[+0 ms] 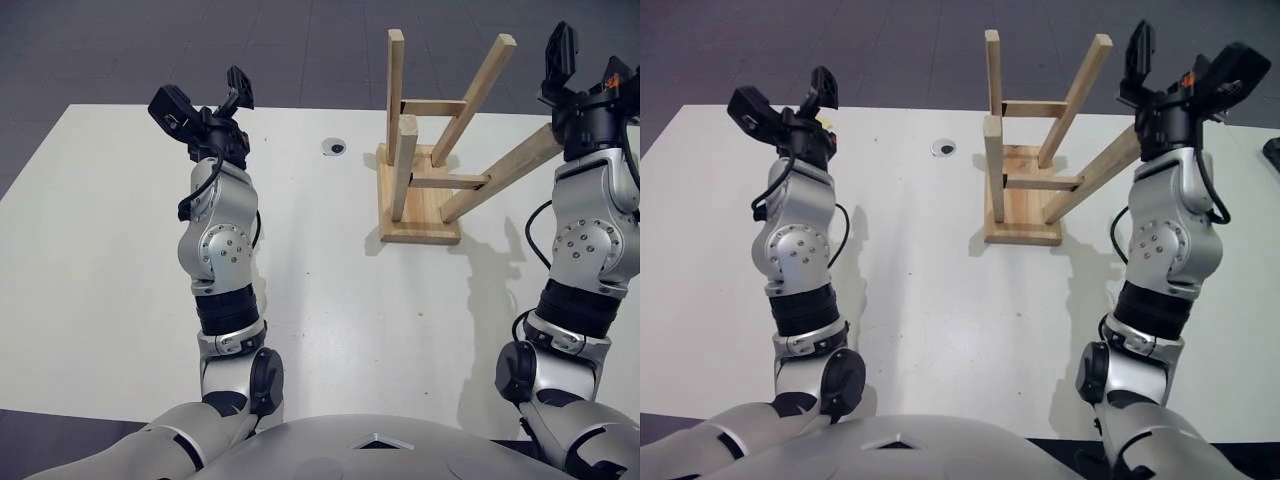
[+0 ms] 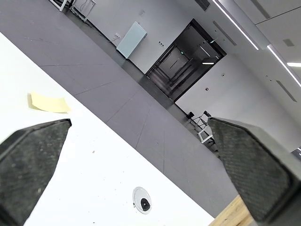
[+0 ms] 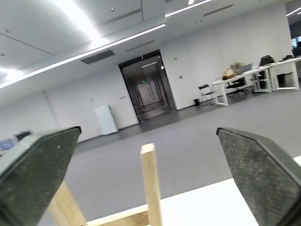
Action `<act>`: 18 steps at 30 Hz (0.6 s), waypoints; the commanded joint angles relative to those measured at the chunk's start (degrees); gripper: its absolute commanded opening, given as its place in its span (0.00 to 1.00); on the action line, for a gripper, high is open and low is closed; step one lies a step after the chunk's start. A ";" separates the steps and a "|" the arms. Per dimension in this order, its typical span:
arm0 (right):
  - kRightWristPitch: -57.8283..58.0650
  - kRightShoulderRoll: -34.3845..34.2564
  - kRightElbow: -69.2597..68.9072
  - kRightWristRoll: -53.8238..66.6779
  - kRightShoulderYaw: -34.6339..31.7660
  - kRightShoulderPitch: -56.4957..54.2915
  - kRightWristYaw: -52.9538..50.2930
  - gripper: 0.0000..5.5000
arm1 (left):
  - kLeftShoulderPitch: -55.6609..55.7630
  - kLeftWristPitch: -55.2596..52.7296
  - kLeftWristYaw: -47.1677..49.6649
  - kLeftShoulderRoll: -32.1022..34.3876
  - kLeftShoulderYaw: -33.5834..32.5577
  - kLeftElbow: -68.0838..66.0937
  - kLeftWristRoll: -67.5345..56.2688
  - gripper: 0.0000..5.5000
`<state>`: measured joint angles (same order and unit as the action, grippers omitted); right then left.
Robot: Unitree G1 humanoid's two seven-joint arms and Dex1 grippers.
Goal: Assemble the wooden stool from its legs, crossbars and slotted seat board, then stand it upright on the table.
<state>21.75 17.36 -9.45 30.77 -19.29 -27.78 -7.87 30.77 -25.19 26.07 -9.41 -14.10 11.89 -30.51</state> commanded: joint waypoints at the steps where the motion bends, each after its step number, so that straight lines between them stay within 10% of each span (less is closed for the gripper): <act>1: 0.08 -6.46 3.66 -1.97 4.13 8.17 1.12 0.97 | 0.12 -2.16 -0.66 -0.90 1.53 -0.74 0.39 0.98; 9: -9.60 -5.10 1.03 1.36 -3.44 1.78 5.12 0.97 | -0.23 -3.30 -1.74 -1.94 4.24 -1.74 1.16 0.98; 14: -9.08 -2.70 4.63 -1.79 -15.93 2.00 -10.85 0.97 | -1.97 -0.75 5.78 0.19 0.73 0.35 7.84 0.98; 18: -3.37 3.12 5.08 -19.50 -9.04 10.62 -15.15 0.97 | -2.88 -5.08 0.25 2.40 5.40 1.43 9.30 0.98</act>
<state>14.97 17.91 -4.71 19.23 -33.67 -21.68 -22.36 28.34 -27.04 29.41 -7.67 -12.68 12.28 -22.01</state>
